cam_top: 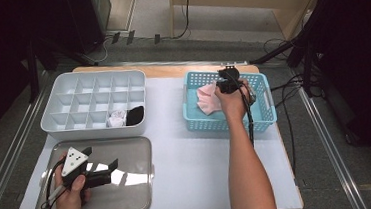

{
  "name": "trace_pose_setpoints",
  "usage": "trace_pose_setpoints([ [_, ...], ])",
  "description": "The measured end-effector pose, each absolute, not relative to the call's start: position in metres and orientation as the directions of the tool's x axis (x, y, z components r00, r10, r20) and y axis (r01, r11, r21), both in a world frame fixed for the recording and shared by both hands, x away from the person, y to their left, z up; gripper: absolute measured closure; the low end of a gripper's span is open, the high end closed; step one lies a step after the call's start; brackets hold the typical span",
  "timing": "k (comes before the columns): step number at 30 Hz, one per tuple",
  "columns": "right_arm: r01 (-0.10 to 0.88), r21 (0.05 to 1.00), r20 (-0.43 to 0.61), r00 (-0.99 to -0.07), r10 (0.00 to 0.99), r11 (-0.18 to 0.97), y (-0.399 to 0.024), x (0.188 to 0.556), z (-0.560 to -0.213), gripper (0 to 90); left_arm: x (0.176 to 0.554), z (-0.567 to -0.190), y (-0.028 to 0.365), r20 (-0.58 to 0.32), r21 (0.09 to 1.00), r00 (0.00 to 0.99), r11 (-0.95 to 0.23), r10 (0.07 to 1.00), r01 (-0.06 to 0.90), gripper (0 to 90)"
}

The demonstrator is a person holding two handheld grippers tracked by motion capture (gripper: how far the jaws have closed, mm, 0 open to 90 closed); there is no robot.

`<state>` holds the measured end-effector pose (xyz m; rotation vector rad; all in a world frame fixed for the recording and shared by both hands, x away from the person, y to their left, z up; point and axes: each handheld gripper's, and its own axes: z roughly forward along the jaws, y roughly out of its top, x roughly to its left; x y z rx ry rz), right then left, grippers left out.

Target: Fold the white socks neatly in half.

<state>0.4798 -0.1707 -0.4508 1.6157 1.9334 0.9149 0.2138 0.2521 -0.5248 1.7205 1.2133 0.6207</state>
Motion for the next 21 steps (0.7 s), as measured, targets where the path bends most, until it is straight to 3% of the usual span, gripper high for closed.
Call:
trace_pose_setpoints([
  [9, 0.576, 0.816, 0.144, -0.287, 0.947, 0.051, -0.176, 0.462, -0.436, 90.0, 0.214, -0.525, 0.252, -0.095, 0.883, 0.385, -0.101, 0.918, 0.458, 0.0],
  [12, 0.552, 0.83, 0.106, -0.301, 0.948, 0.083, -0.173, 0.462, -0.436, 90.0, 0.214, -0.525, 0.252, -0.094, 0.884, 0.385, -0.101, 0.918, 0.457, 0.0],
  [15, 0.606, 0.786, 0.05, -0.254, 0.966, 0.119, -0.176, 0.47, -0.447, 90.0, 0.214, -0.525, 0.252, -0.095, 0.884, 0.386, -0.101, 0.918, 0.457, 0.0],
  [18, 0.674, 0.735, 0.08, -0.185, 0.979, 0.068, -0.186, 0.479, -0.459, 90.0, 0.214, -0.525, 0.252, -0.098, 0.884, 0.387, -0.099, 0.917, 0.458, 0.0],
  [21, 0.697, 0.716, 0.119, -0.16, 0.98, 0.027, -0.191, 0.486, -0.464, 83.5, 0.214, -0.525, 0.252, -0.101, 0.883, 0.389, -0.097, 0.916, 0.459, 0.0],
])
